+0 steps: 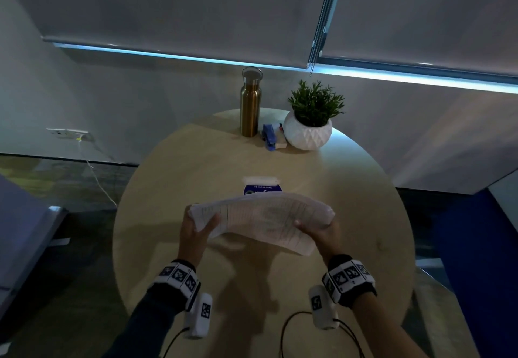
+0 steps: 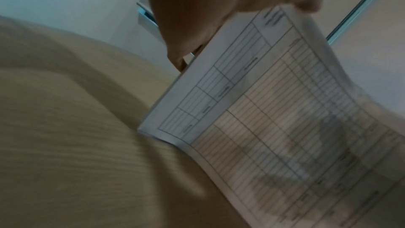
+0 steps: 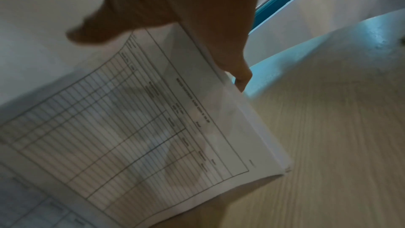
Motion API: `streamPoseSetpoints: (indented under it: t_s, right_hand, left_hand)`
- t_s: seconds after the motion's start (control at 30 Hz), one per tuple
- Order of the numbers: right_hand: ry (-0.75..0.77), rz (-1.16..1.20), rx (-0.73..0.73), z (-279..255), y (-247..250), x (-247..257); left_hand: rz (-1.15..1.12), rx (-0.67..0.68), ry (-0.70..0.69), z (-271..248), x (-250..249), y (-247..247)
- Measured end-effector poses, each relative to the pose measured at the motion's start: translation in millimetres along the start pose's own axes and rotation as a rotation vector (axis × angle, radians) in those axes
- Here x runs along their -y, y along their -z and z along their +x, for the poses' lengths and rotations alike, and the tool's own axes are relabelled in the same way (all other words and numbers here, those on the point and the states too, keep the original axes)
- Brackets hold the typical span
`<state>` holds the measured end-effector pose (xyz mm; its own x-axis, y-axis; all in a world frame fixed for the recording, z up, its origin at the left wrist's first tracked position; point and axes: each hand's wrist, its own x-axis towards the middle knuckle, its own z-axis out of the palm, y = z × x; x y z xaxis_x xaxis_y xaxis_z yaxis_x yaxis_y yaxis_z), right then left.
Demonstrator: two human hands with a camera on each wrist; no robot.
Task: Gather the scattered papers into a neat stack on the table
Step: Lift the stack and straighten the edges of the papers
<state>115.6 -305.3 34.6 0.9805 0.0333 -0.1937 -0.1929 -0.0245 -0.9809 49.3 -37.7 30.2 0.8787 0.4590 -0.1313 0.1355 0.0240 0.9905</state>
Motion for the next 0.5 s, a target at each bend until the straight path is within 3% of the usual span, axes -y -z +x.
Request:
streamPoseSetpoints:
  t_s: [0.13, 0.23, 0.37, 0.5]
  right_hand:
    - [-0.069, 0.132, -0.133, -5.1, -9.8, 9.2]
    - [-0.078, 0.140, -0.162, -6.0, -13.0, 20.7]
    - [0.025, 0.104, -0.152, -2.4, -11.1, 23.5]
    - [0.026, 0.060, -0.188, 0.6, -10.2, 17.5]
  left_hand:
    - [-0.199, -0.173, 0.037, 0.7, -10.2, -15.0]
    - [-0.168, -0.275, 0.073, 9.9, -20.2, -19.0]
    - [-0.139, -0.272, 0.026, 18.8, -27.9, -19.0]
    - [-0.064, -0.283, 0.024, 21.5, -27.0, -18.6]
